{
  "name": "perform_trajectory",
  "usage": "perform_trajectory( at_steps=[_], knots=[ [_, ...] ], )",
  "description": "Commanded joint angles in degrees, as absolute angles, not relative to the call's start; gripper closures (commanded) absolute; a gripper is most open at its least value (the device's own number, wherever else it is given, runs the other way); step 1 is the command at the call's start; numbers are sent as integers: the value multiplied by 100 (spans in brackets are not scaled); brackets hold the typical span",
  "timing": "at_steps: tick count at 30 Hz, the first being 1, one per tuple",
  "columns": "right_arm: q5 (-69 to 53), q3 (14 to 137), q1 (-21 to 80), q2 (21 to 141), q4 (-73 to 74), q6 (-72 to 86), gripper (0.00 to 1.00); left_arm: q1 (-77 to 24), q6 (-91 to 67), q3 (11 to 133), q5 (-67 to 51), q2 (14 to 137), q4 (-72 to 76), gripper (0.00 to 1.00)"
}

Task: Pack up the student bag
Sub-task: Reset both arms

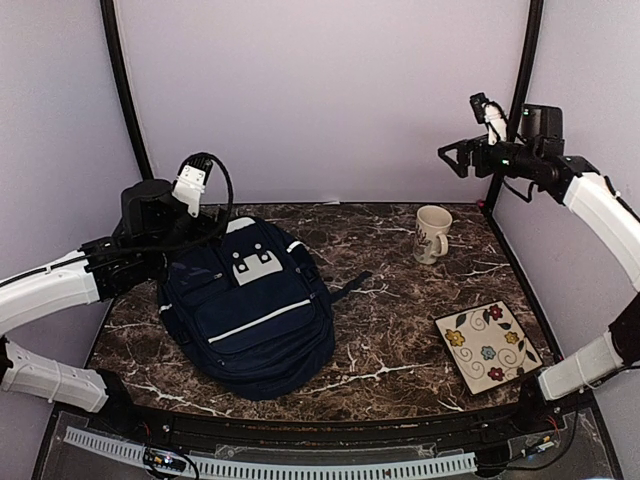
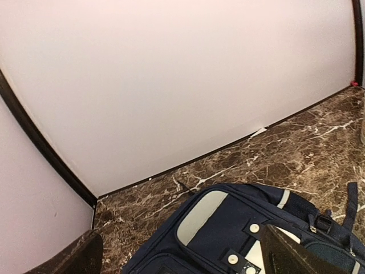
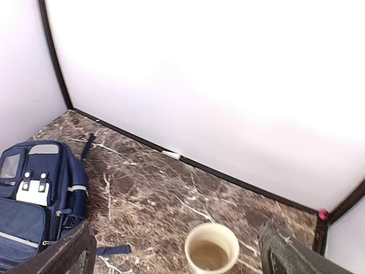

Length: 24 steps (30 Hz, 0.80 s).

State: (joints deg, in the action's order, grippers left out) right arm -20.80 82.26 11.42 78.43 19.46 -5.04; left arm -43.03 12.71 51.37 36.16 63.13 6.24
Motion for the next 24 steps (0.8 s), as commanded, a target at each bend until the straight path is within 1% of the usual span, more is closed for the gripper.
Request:
perform_trajectory(
  at_steps=[1,3,6,8,11,15,24],
  knots=[
    [-1762,7341,831,7390,1338,-190,0,-3946,229,4845,3776,6403,1048,1],
    [-1342,6941,787,7195,1093,-261,0,-3872,104,4525,3762,6329,1362,1],
    [-654,6247,712,6954,523,233,0,-3793,153,4198,3736,6190,1756,1],
    [-705,5771,521,6847,116,417,0,-3793,268,4071,3729,6114,1874,1],
    [-1144,5287,201,6825,-325,440,0,-3794,264,4045,3717,6005,1822,1],
    [-1040,5367,179,6894,-218,265,0,-3796,279,3964,3727,5818,1894,1],
    [-1616,5735,181,6873,221,243,0,-3792,440,3914,3707,5670,1934,1]
  ],
)
